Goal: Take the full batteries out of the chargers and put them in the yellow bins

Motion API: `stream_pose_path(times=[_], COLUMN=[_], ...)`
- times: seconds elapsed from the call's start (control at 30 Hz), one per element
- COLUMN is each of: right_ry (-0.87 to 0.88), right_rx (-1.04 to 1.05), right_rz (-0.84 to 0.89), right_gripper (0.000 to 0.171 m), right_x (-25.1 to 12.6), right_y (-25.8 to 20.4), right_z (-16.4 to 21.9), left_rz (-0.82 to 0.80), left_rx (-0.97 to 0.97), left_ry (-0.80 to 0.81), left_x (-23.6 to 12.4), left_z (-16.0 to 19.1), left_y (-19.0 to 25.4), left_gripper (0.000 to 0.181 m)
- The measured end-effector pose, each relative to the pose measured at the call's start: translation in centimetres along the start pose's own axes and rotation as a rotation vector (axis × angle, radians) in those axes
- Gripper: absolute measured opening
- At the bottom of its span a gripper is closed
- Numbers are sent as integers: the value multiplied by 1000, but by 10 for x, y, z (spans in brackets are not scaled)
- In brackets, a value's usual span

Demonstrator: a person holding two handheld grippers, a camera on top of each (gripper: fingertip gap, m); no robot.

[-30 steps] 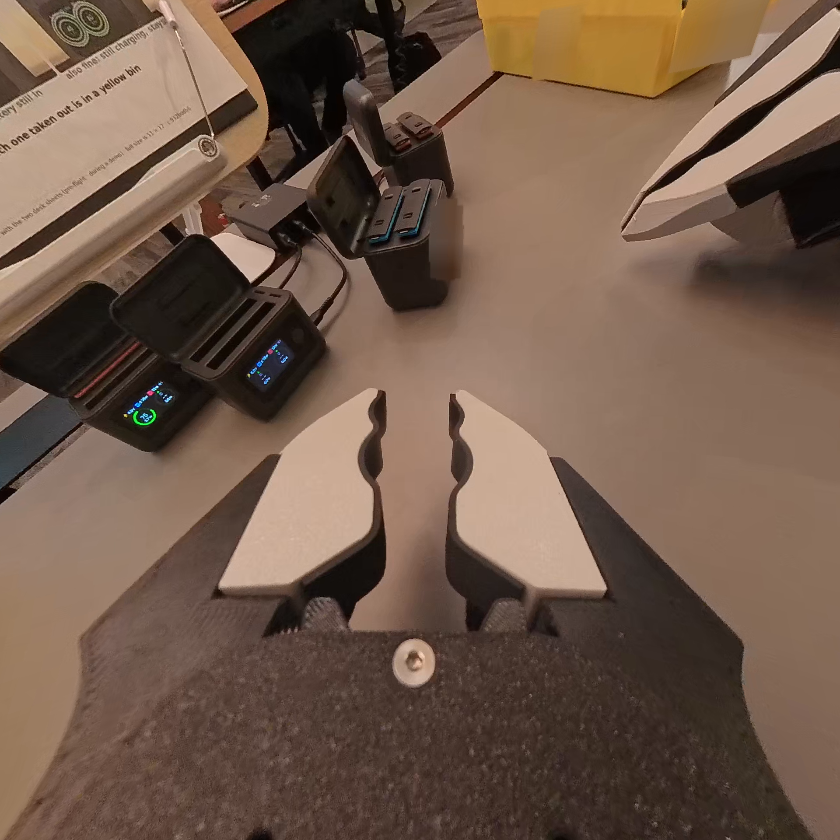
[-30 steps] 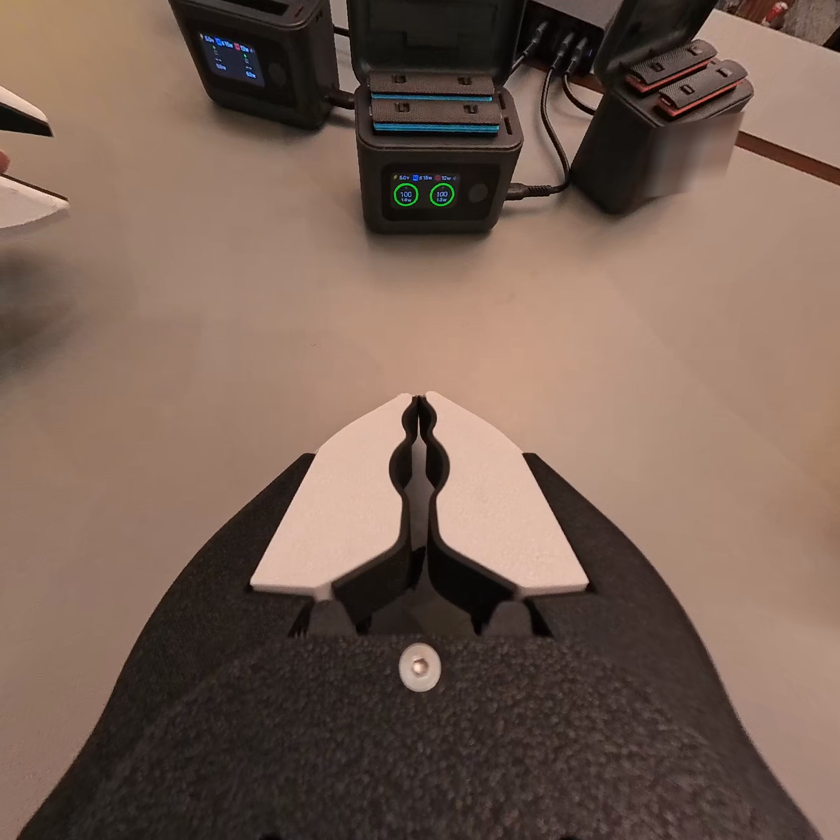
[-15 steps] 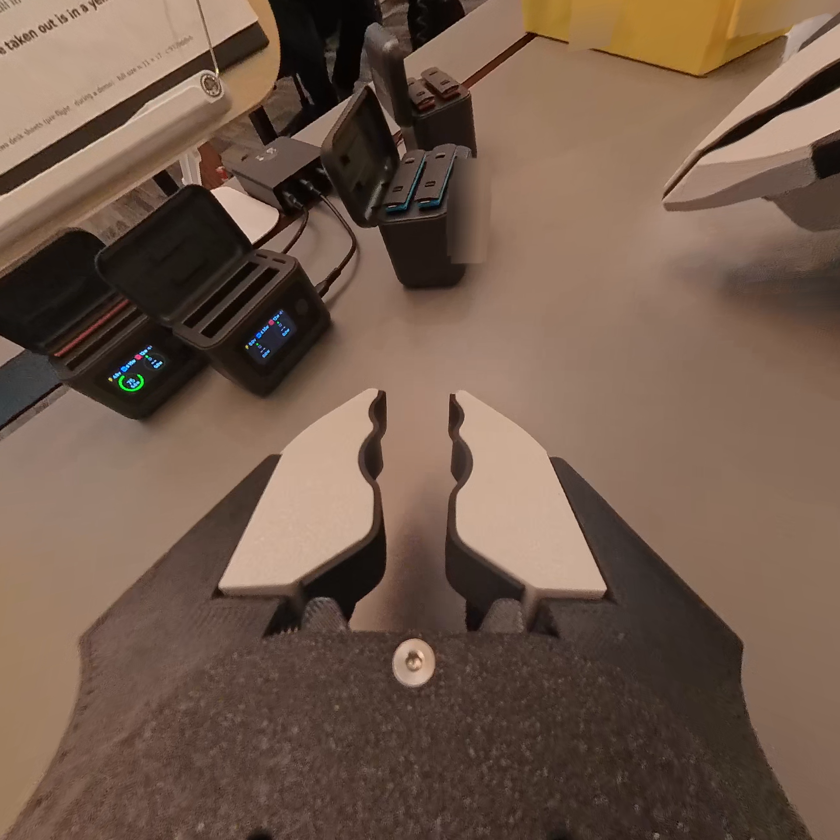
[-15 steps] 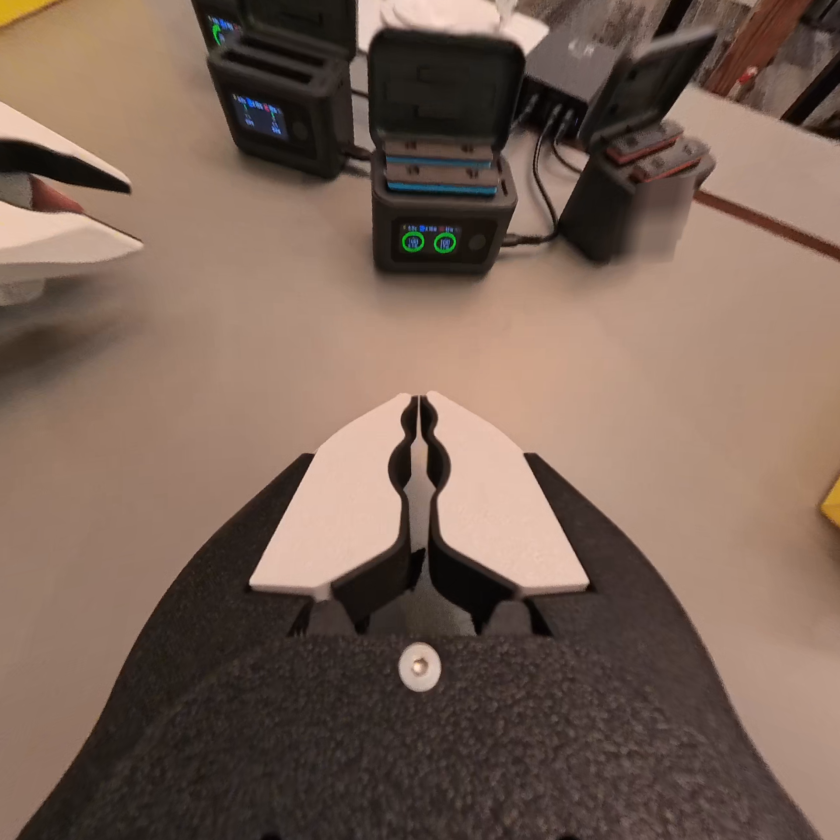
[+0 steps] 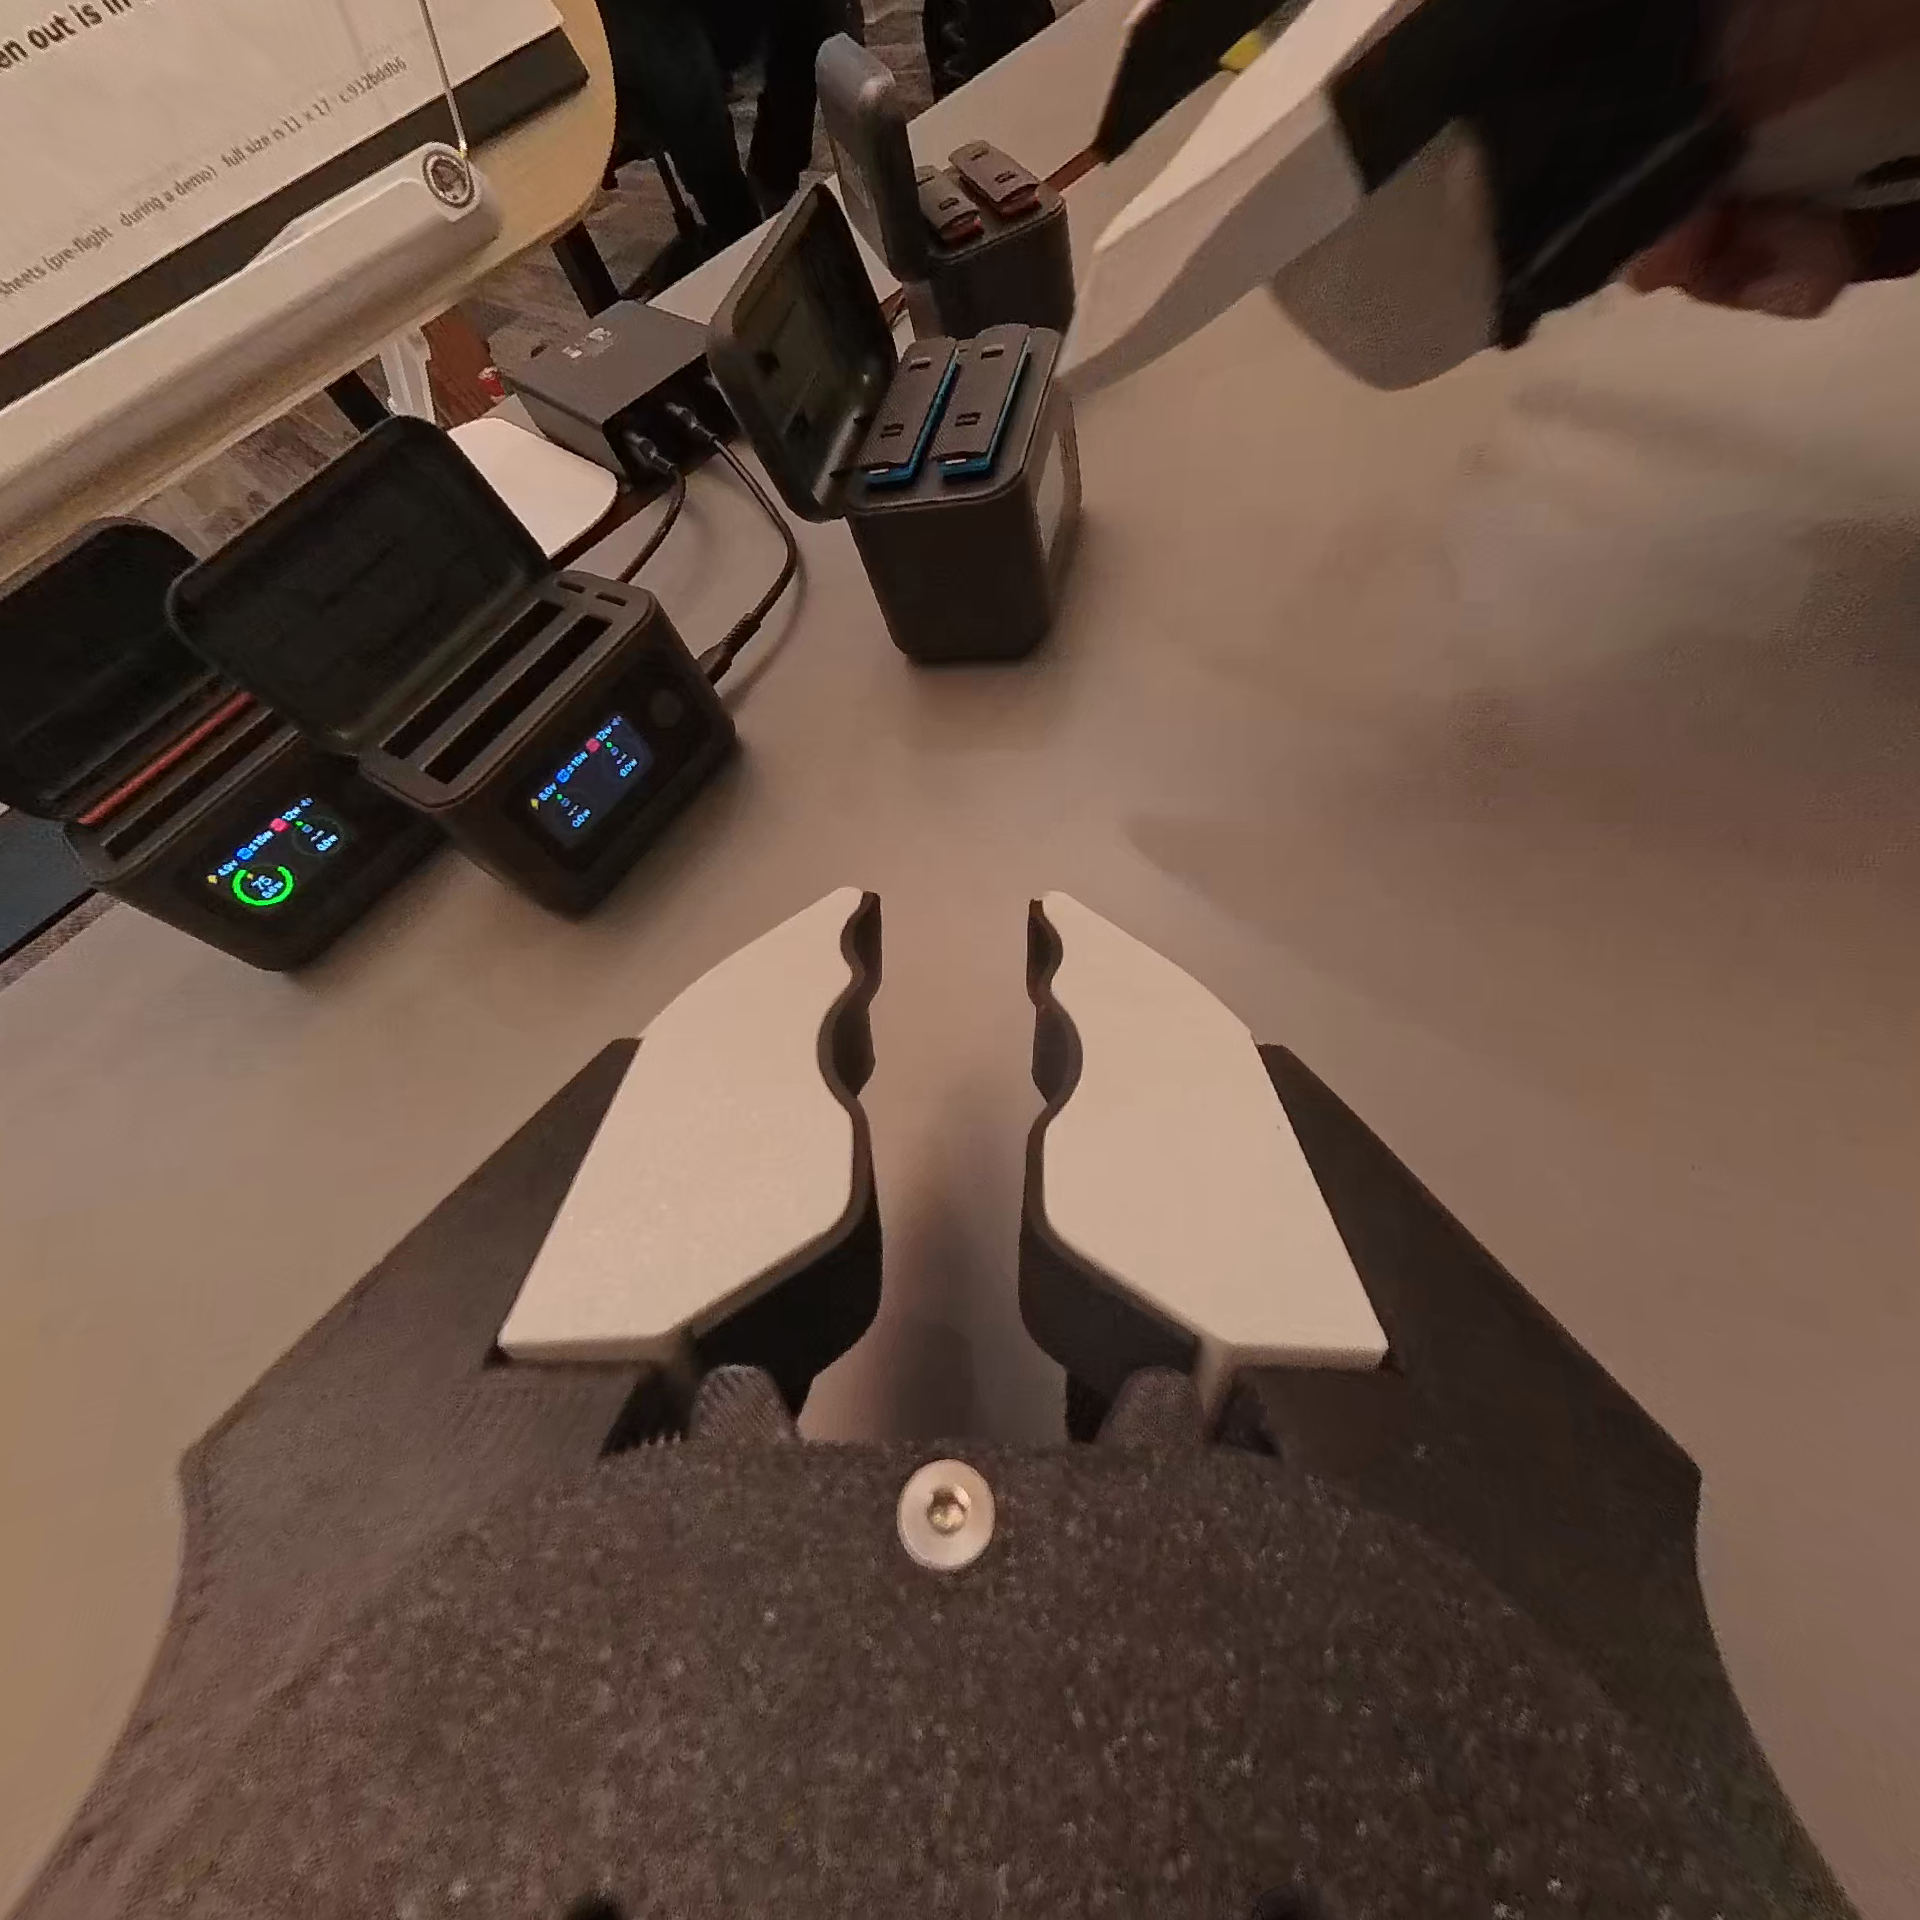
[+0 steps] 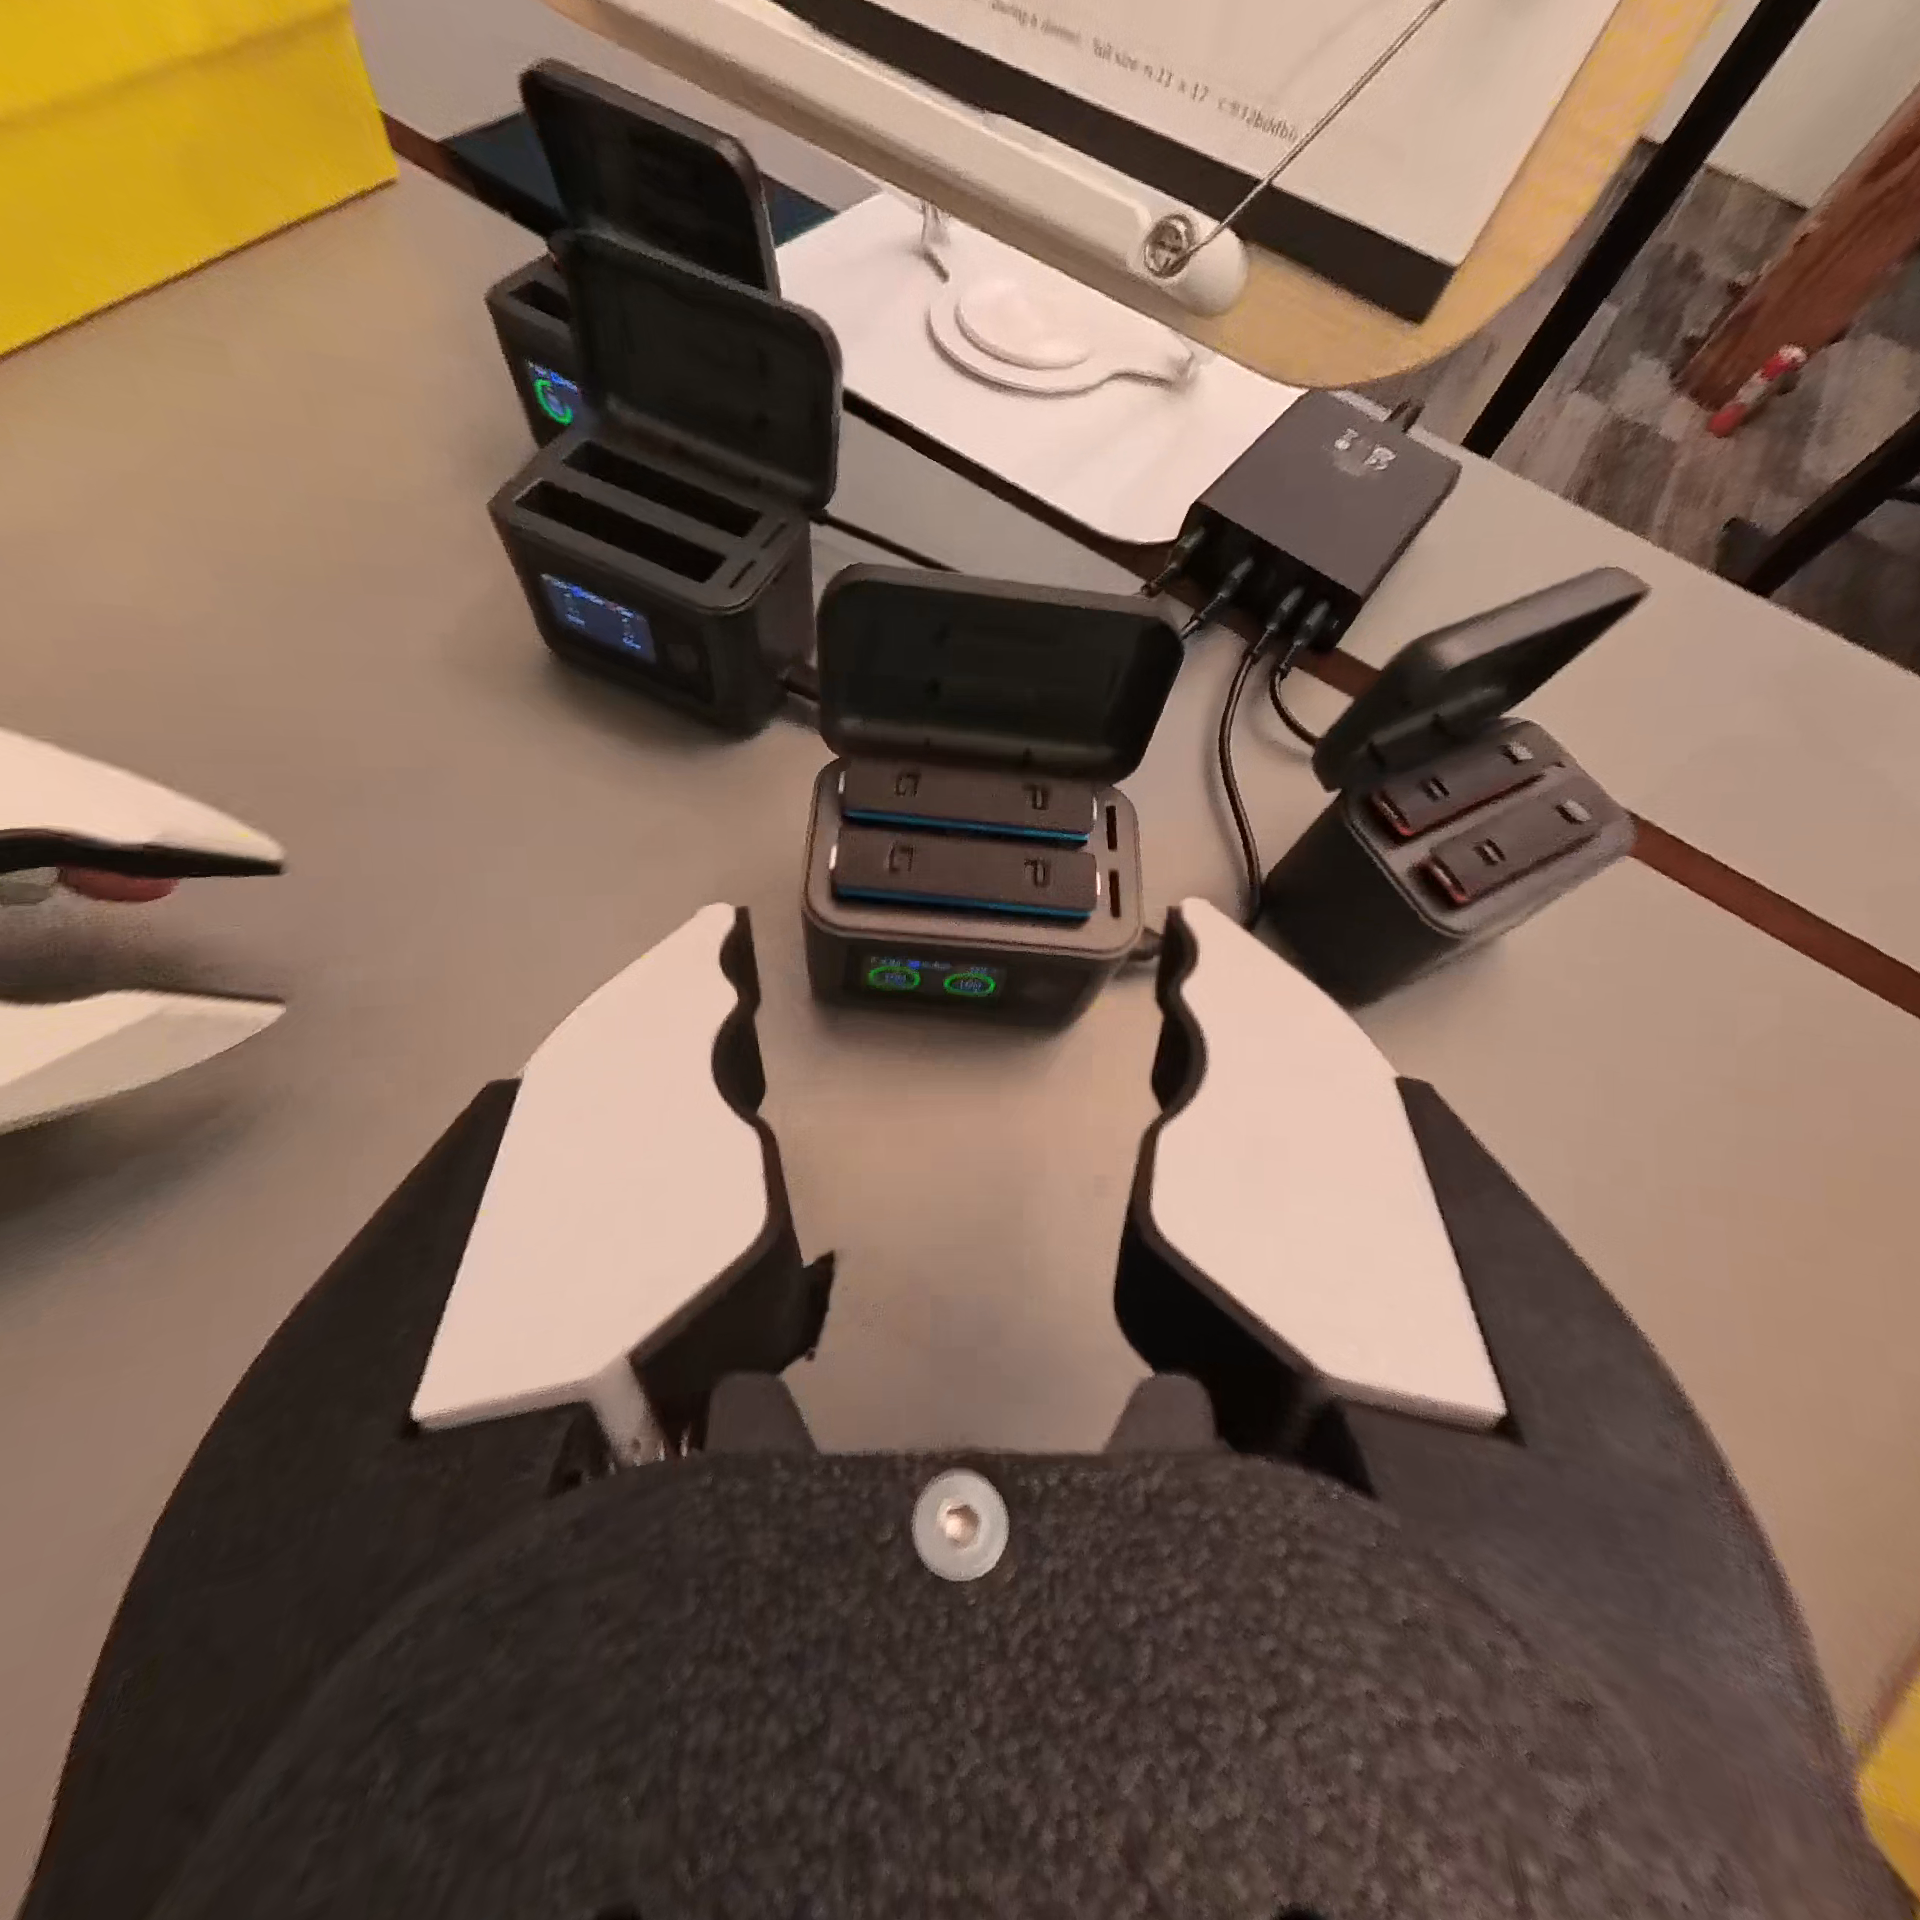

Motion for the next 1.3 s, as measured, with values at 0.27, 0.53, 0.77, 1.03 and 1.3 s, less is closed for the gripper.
stream_pose_path(times=[0.27, 0.53, 0.77, 1.03, 1.3], right_ry=[-13, 23, 46, 69, 76], right_rx=[34, 31, 42, 102, 115], right_rz=[-38, -31, -4, -36, -37], right_gripper=[78, 69, 66, 59, 59], right_x=[37, 39, 38, 34, 35], right_y=[5, 3, 0, -2, -2], right_z=[10, 11, 12, 12, 12], left_rz=[4, 3, -36, -24, 72], left_rx=[-15, -27, -47, -30, -18], left_ry=[3, 7, 21, 9, -119], left_x=[1, 0, 0, 43, 108], left_z=[1, 2, 0, -23, -38], left_y=[-3, -5, -7, -7, -16], left_gripper=[26, 26, 32, 54, 64])
Point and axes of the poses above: each gripper's, where its closed fingertips meet, x out along the fingers, z out of its underside, y = z × x across the jaws, the point moved 9 cm from there along -x, back along the fingers, and after that the axes turned 10 degrees about x, right-handed, at the moved point
